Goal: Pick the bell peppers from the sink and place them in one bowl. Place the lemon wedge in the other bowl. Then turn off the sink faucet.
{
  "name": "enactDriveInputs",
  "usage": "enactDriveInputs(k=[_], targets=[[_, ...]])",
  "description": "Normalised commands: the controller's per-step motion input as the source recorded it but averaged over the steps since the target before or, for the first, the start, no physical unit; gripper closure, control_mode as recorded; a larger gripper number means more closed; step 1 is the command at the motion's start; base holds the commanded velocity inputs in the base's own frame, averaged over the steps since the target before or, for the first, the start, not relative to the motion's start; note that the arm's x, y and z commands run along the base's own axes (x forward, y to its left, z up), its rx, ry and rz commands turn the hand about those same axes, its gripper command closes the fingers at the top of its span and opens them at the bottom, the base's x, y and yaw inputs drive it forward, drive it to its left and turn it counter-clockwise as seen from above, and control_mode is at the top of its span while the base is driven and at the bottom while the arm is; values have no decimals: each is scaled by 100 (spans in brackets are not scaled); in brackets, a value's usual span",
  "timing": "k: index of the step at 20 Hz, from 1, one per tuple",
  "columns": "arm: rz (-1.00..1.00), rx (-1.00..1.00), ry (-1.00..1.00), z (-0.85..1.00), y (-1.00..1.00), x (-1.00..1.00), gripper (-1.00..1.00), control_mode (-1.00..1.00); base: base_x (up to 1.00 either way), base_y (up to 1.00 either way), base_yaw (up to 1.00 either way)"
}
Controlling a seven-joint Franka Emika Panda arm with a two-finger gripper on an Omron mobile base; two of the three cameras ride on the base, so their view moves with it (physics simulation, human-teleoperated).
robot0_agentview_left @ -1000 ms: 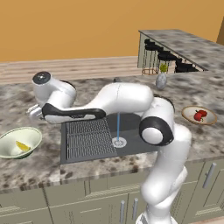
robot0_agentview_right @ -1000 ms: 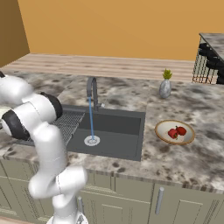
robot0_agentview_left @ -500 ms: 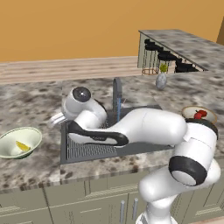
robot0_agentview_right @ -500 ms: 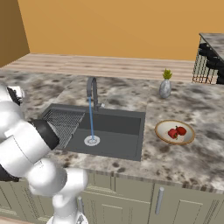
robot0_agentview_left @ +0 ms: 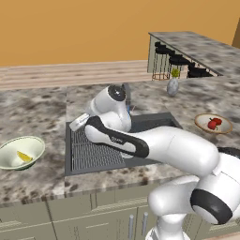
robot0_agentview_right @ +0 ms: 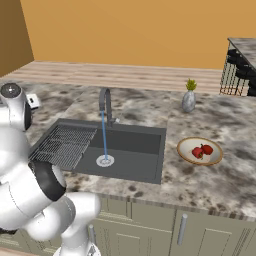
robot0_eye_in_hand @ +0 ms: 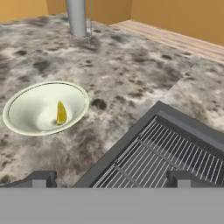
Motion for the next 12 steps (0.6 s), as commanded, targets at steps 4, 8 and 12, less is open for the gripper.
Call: enactDriveInputs(k=[4, 8, 12], targets=[[13, -3, 0, 3, -29, -26, -100, -100, 0, 0, 0], [10, -9, 0, 0, -20, -42, -100, -100, 0, 0, 0], [5, -7, 0, 14, -26, -40, -100, -100, 0, 0, 0]])
